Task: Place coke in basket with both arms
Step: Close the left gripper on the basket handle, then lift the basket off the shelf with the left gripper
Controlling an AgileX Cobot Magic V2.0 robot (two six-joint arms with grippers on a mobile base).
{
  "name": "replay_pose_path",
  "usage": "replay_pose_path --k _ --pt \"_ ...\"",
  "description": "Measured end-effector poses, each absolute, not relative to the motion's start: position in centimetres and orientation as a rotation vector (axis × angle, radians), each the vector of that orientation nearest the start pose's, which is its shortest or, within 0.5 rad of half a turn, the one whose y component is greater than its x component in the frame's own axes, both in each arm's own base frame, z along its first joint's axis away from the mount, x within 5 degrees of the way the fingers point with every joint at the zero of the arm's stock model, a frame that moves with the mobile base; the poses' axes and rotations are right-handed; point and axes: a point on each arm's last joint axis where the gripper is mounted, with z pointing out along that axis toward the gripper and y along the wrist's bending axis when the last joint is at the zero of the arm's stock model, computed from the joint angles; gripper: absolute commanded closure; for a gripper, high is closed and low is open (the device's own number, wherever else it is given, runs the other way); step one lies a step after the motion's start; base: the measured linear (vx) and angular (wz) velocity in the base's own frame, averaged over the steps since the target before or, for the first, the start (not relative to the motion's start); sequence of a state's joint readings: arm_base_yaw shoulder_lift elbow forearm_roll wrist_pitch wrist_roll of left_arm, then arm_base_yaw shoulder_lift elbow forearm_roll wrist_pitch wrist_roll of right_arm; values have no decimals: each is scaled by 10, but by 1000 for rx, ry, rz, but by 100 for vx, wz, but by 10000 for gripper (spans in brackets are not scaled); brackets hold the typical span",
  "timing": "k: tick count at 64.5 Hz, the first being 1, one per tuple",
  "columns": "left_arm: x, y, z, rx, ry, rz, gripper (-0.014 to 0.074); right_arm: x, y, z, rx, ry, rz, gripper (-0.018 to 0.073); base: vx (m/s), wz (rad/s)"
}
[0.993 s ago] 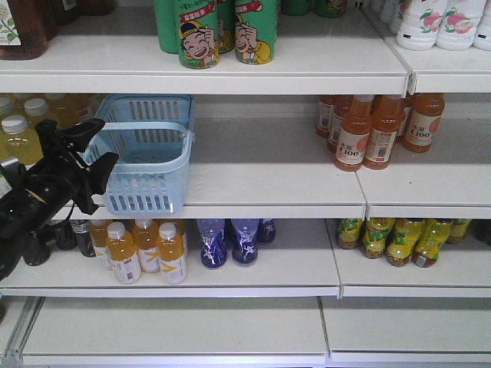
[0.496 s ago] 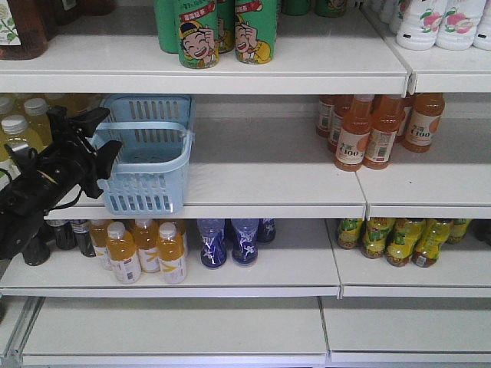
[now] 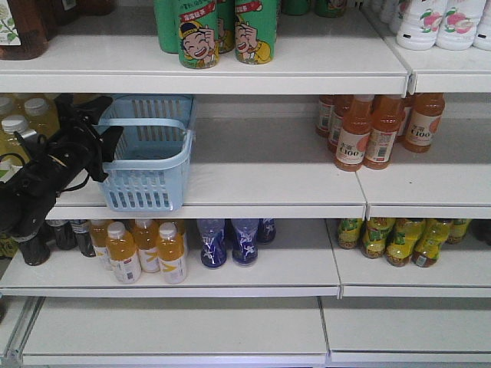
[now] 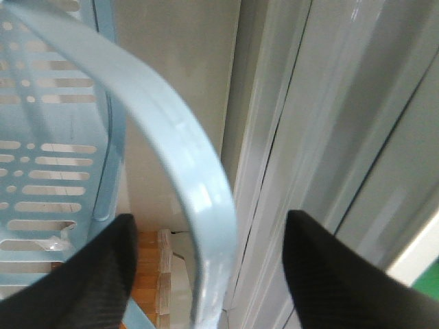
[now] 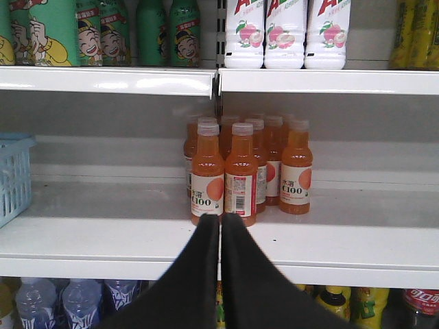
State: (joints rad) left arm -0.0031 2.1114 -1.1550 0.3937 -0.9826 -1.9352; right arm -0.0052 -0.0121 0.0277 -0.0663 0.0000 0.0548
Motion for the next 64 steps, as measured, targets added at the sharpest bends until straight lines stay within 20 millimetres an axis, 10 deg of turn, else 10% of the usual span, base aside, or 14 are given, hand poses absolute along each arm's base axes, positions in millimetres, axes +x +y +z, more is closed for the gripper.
replay_pose_path --k 13,46,64 --pt "443 -31 175 -1072 1358 -1573 605 56 0 204 -5 1499 -13 564 0 0" --pt "414 -72 175 -573 1794 -1805 604 56 0 204 -5 1499 -13 564 0 0" --pt "337 -102 184 -293 2135 -1782 604 56 0 204 -5 1499 -13 564 0 0"
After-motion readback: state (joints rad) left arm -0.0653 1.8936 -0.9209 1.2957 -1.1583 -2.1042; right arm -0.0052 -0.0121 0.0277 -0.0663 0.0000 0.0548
